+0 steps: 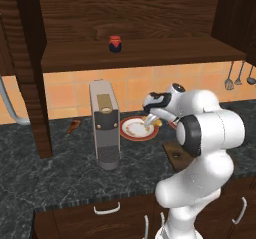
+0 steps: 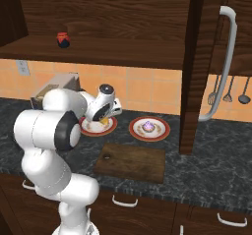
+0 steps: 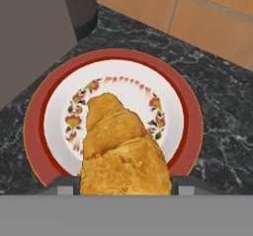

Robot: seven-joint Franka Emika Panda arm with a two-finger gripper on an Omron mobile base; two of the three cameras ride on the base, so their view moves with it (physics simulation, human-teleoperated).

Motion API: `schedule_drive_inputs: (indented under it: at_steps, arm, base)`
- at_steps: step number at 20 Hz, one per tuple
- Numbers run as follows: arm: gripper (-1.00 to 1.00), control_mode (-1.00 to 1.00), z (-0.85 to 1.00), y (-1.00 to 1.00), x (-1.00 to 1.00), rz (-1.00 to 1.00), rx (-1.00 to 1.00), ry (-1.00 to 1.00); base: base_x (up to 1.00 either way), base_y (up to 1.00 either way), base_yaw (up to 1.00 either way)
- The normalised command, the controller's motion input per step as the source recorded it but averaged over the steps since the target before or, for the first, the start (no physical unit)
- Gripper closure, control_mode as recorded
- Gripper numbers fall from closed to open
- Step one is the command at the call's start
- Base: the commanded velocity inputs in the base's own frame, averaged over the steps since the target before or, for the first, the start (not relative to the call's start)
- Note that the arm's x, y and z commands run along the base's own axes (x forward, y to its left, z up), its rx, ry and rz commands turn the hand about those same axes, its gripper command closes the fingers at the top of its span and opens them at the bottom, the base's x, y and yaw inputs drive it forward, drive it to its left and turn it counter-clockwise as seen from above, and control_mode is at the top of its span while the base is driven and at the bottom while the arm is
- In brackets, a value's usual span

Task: From the different types of pastries on the counter, select a croissant and place it on the cutting board. Then retrieve a jar of jam from the cabinet and place it alongside the croissant on the cutting board.

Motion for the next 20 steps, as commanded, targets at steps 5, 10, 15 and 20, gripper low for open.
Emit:
schedule_drive_inputs:
  at_steps: [5,10,15,20]
  arm:
    - [1.0,-1.0,-0.07,-0.87,-0.99,0.0,0.01,-0.02]
    - [1.0,-1.0,-0.21,-0.81,-1.0,0.0,0.0,-0.01]
    - [1.0,-1.0,-0.42,-0.58,-0.85,0.02,-0.06,0.05]
    - [1.0,-1.0,-0.04,-0.21,-0.13,0.0,-0.01,0.01]
  base:
    - [0.0,0.0,0.0]
    - [0.0,0.0,0.0]
    - [0.0,0.0,0.0]
    - [0.0,0.0,0.0]
